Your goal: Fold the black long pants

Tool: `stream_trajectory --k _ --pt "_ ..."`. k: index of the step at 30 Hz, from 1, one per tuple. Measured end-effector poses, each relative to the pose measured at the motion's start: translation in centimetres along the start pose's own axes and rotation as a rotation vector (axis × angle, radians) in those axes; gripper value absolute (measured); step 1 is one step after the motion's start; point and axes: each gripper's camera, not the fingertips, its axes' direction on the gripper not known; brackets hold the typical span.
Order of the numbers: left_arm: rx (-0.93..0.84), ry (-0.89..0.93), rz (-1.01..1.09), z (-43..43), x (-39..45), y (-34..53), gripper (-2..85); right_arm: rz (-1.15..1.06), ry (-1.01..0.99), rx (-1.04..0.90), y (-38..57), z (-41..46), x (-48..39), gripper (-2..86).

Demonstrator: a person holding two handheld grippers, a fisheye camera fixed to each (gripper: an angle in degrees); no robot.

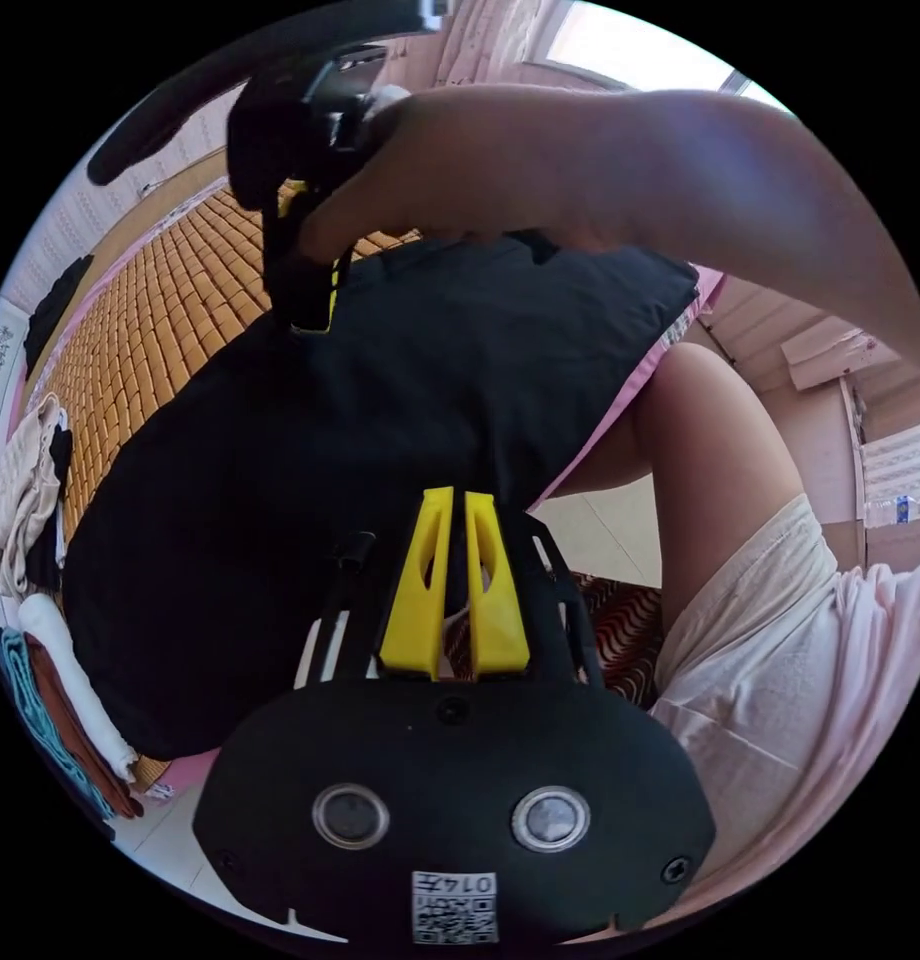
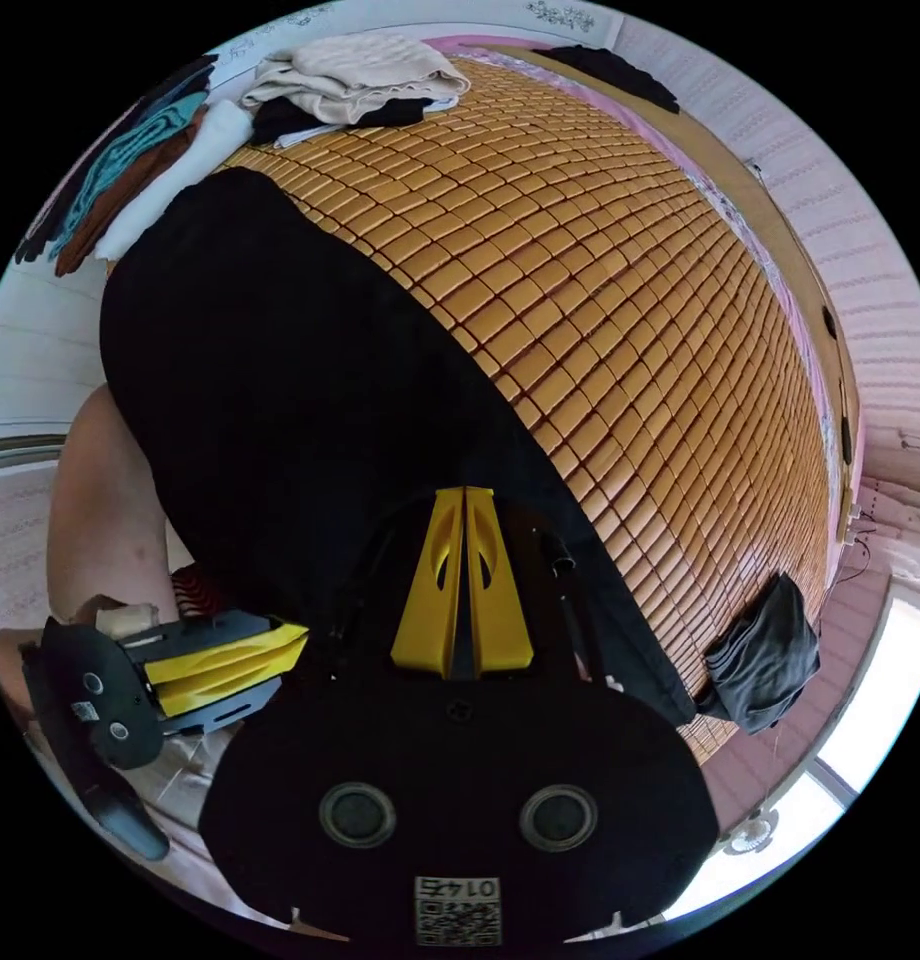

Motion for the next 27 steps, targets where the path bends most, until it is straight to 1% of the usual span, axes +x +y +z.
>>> stream_trajectory --k 1,2,5,7,9,12,14,15,21,23,26,27 --pt "-0.039 -0.027 0.019 0.8 0.1 0.0 0.0 0.007 -0.005 -0.016 -0.5 0.8 0.0 -0.4" --pt "-0.062 -0.038 0.034 1.2 0.3 0.1 -0.1 -0.004 0.006 0.011 -0.5 0.6 0.0 -0.4" --pt "-0.040 -0.066 0.095 1.2 0.8 0.9 -0.6 -0.046 0.006 -0.001 -1.3 0.9 0.1 -0.5" --pt "-0.019 -0.053 0.100 0.9 0.7 1.6 -0.8 -0.075 -0.023 -0.043 -2.1 0.7 0.5 -0.5" --pt "-0.003 -0.029 0.096 0.6 0.4 2.2 -0.9 -0.086 -0.028 -0.030 -2.4 0.1 0.7 -0.5" --pt "0.010 -0.022 0.096 0.3 0.2 2.9 -1.0 -0.046 0.021 0.026 -3.1 -0.7 1.5 -0.5" --pt "0.009 -0.033 0.102 0.0 0.3 3.2 -1.0 -0.021 0.026 -0.022 -3.8 0.5 2.2 -0.5" --pt "0.009 -0.040 0.106 -0.2 0.4 3.3 -1.0 -0.009 0.031 -0.015 -3.8 0.8 2.6 -0.5" --pt "0.012 -0.032 0.110 -1.1 -0.3 4.2 -1.0 0.073 -0.080 -0.046 -2.5 1.0 5.6 -0.4" --pt "0.021 -0.014 0.106 -1.4 -0.7 4.5 -0.9 0.093 -0.088 -0.040 -1.6 1.1 6.2 -0.4" --pt "0.030 0.038 0.066 -2.0 -1.8 4.9 -0.9 0.090 -0.078 0.024 0.9 1.0 6.8 -0.5" --pt "0.030 0.058 0.046 -2.3 -2.2 5.0 -0.9 0.083 -0.078 0.110 2.9 0.6 7.0 -0.5"
